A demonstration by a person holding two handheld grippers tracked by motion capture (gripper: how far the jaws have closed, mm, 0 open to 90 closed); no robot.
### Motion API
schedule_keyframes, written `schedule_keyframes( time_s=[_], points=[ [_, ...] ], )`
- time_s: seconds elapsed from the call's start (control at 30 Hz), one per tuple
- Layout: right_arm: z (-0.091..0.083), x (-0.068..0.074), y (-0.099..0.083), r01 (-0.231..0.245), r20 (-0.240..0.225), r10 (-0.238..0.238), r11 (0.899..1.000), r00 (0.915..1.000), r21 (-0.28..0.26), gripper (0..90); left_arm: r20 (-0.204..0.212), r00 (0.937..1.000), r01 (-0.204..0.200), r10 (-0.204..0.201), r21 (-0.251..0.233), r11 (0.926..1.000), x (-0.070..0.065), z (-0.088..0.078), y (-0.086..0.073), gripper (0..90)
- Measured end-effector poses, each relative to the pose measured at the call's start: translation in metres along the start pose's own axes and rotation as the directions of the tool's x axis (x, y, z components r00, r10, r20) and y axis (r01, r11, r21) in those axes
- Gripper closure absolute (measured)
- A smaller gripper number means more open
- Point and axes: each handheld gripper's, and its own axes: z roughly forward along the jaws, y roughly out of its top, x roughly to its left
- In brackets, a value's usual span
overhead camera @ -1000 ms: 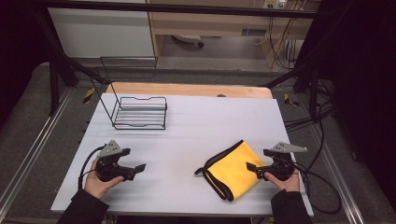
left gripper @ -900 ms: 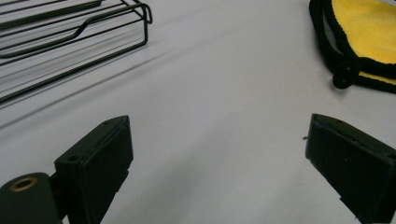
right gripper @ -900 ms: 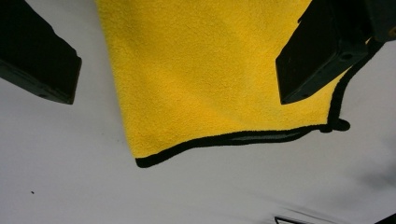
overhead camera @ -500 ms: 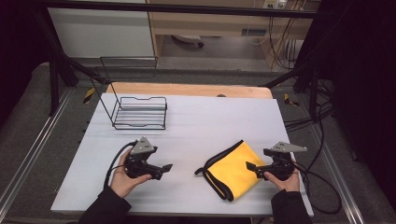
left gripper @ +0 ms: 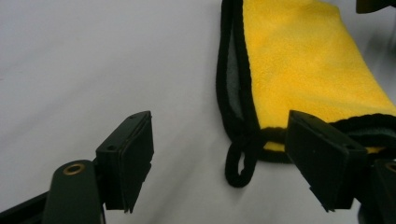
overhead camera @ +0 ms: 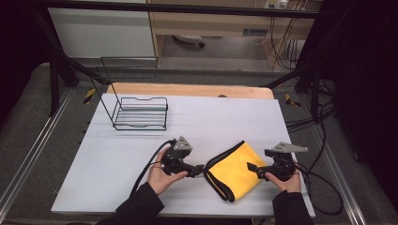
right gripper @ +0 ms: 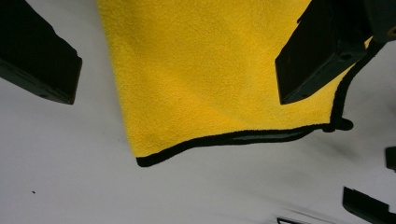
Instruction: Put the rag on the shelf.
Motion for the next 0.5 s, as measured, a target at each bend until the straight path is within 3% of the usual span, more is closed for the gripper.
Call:
schedule_keyframes(
  time_s=[0.1, 0.27, 0.5],
  points=[
    [0.000, 0.000, 0.000, -0.005, -0.003, 0.005, 1.000, 1.0000, 0.000, 1.2, 0.006, 1.0000, 0.006, -0.006, 0.011, 0.9999, -0.004, 0.011, 0.004, 30.4],
    [0.000, 0.000, 0.000, -0.005, -0.005, 0.005, 1.000, 1.0000, 0.000, 1.2, 0.022, 0.9997, 0.008, -0.010, 0.087, 0.9962, -0.012, 0.041, 0.009, 39.0],
    [-0.001, 0.000, 0.001, -0.005, -0.008, 0.005, 1.000, 1.0000, -0.005, 1.2, 0.027, 0.9996, 0.006, -0.009, 0.119, 0.9929, -0.019, 0.056, 0.006, 49.8]
  ],
)
